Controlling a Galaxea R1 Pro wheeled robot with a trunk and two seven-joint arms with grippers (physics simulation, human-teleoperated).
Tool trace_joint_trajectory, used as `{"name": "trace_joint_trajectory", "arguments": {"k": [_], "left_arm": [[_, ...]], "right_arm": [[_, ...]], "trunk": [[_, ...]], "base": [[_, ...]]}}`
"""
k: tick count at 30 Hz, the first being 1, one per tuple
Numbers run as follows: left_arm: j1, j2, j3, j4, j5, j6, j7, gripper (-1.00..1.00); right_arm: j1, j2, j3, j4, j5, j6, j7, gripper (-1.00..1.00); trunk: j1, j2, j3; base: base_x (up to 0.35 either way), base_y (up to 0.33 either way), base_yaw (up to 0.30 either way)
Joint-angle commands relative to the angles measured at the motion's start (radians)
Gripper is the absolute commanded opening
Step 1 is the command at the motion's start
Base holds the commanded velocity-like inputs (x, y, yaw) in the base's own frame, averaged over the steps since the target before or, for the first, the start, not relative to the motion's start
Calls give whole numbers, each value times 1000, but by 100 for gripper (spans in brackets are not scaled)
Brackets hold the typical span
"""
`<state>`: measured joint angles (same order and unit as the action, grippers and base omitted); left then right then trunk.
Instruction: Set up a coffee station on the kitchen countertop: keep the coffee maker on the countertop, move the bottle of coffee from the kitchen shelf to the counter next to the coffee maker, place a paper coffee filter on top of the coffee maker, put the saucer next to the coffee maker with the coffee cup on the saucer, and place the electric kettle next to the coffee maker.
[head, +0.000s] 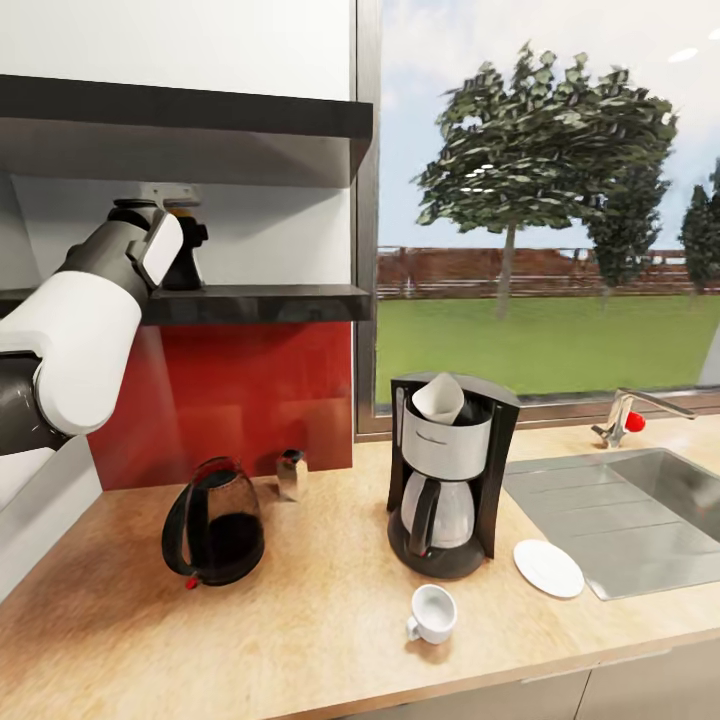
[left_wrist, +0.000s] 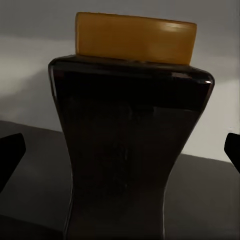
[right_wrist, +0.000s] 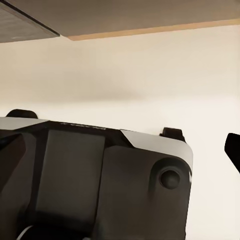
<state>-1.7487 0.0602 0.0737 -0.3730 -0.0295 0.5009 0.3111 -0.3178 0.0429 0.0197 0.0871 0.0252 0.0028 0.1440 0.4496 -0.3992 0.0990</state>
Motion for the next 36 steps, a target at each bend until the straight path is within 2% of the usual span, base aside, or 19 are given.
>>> {"name": "trace_joint_trajectory", "arguments": {"k": [1,14,36], "left_arm": [[0,0,4,3,-3,4,0,100],[0,0,4,11,-4,4,0,100],[0,1,5,11,-4,4,0,100]], "right_arm": [[-1,0,2,2,2,0,2,100],[-1,0,2,2,2,0,2,100],[-1,0,1,2,2,0,2,100]], "trunk": [[0,-1,-1],[0,-1,-17],[0,-1,-18]], "base": [[0,0,0],[0,0,0],[55,0,0]]}}
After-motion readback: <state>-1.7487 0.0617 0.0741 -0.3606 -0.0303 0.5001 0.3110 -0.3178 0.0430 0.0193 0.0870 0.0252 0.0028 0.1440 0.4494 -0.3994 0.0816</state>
